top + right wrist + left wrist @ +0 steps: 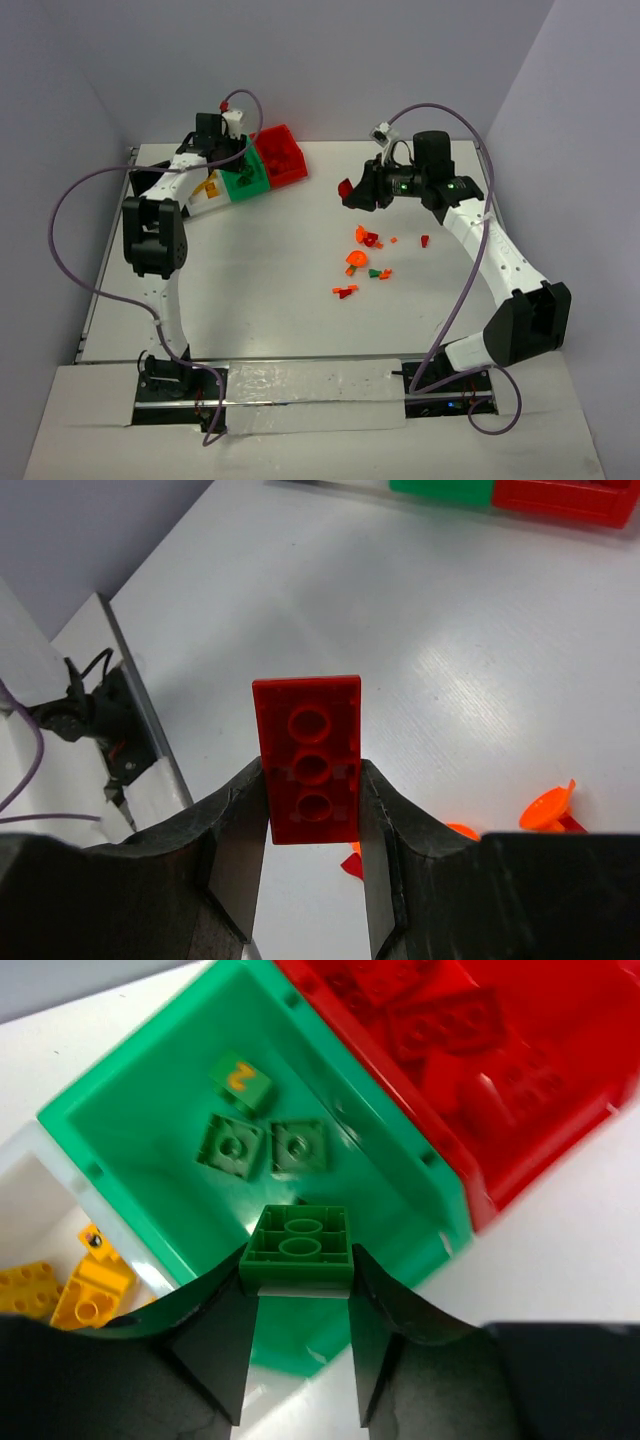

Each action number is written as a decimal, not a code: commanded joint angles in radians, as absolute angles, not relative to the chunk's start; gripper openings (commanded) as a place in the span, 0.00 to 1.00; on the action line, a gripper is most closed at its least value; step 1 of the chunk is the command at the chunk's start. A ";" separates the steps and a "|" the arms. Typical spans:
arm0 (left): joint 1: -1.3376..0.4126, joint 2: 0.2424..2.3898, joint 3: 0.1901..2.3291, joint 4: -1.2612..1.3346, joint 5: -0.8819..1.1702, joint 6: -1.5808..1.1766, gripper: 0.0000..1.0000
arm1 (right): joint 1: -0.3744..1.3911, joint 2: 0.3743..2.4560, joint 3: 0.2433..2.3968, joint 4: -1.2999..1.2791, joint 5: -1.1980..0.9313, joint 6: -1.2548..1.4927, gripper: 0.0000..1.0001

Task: Sort the legos into containers by color

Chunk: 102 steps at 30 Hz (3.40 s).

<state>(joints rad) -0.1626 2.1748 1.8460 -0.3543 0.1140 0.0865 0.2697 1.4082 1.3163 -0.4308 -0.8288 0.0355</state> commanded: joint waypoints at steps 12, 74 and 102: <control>-0.115 1.857 1.740 -0.403 0.811 0.075 0.79 | 0.525 1.383 1.317 -0.435 -0.525 -0.153 0.00; -0.359 1.881 1.787 -0.321 0.149 0.139 0.00 | 0.242 1.405 1.396 -0.640 -0.687 -0.132 1.00; -0.324 2.400 2.258 -0.152 -0.060 0.152 0.77 | 0.195 1.305 1.186 -0.611 -0.252 -0.216 1.00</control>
